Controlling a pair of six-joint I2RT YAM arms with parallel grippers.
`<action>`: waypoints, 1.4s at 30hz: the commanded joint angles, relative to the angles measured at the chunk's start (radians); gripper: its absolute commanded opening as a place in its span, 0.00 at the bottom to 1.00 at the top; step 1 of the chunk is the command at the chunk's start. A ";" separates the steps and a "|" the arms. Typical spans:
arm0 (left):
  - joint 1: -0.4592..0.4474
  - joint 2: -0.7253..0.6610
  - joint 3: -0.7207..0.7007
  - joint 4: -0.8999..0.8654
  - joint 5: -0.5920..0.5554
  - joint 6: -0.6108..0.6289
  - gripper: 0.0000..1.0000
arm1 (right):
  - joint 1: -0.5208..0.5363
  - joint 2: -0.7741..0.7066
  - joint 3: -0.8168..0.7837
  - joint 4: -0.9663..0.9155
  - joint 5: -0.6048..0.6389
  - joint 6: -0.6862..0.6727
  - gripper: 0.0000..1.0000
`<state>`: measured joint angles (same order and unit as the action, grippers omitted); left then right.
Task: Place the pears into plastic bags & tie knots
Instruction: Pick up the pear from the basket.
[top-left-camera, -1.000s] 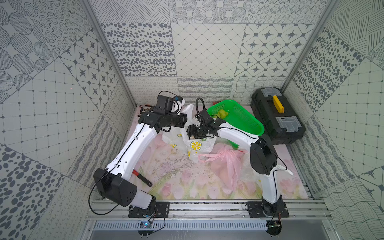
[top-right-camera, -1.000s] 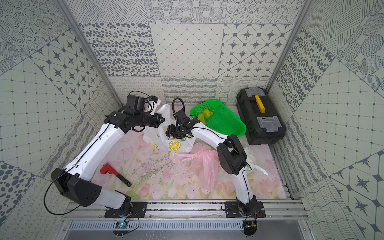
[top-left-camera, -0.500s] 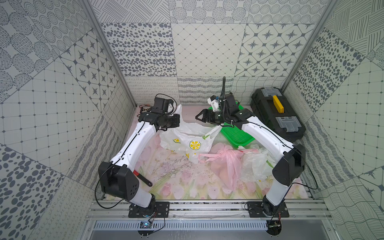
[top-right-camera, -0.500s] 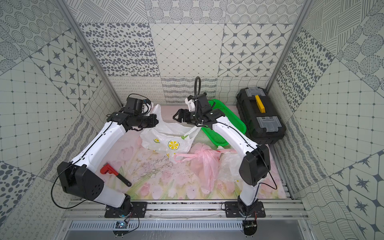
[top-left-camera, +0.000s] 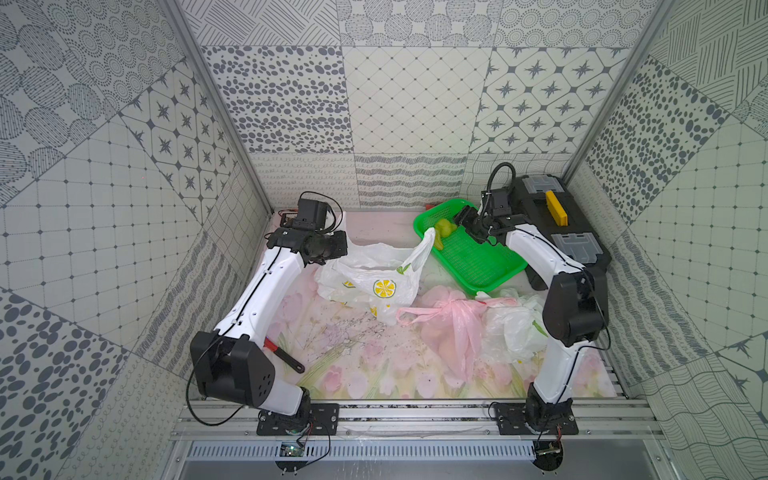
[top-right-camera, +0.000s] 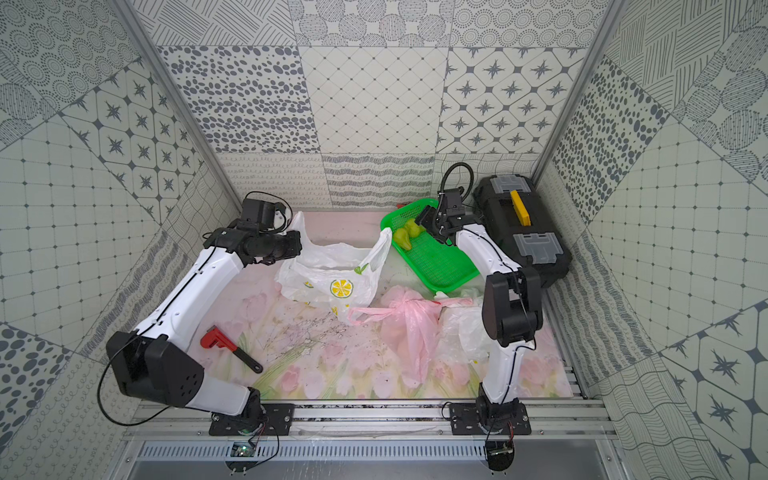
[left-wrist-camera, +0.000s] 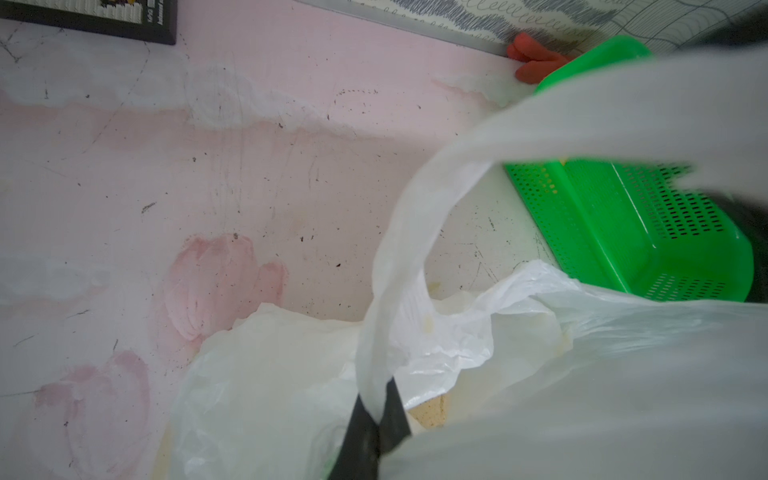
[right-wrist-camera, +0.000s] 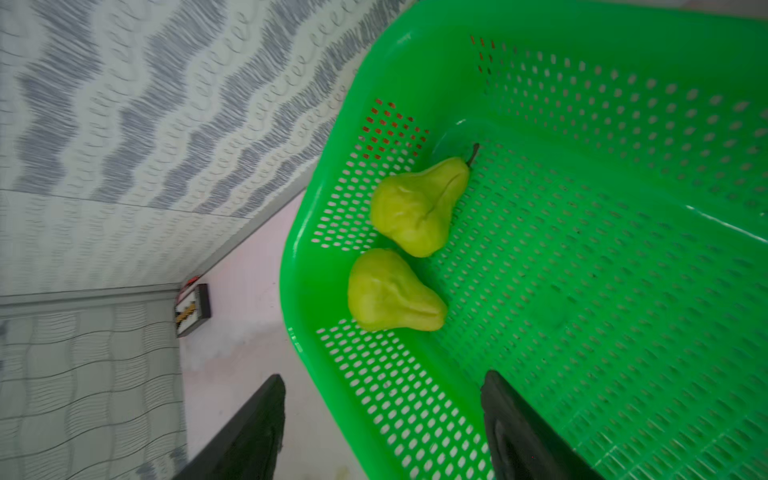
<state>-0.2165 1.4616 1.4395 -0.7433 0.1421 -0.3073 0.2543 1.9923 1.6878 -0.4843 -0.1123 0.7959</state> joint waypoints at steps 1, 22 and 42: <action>-0.019 -0.044 0.007 0.024 0.005 -0.018 0.00 | 0.065 0.097 0.145 -0.059 0.121 -0.037 0.79; -0.056 -0.046 0.037 0.000 0.006 -0.004 0.00 | 0.123 0.650 0.842 -0.400 0.246 -0.081 0.70; -0.088 0.009 0.144 -0.051 -0.007 0.026 0.00 | 0.180 -0.248 0.049 -0.030 -0.077 -0.284 0.31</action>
<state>-0.2878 1.4532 1.5455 -0.7624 0.1349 -0.3027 0.3904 1.8523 1.7866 -0.6109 -0.0525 0.5579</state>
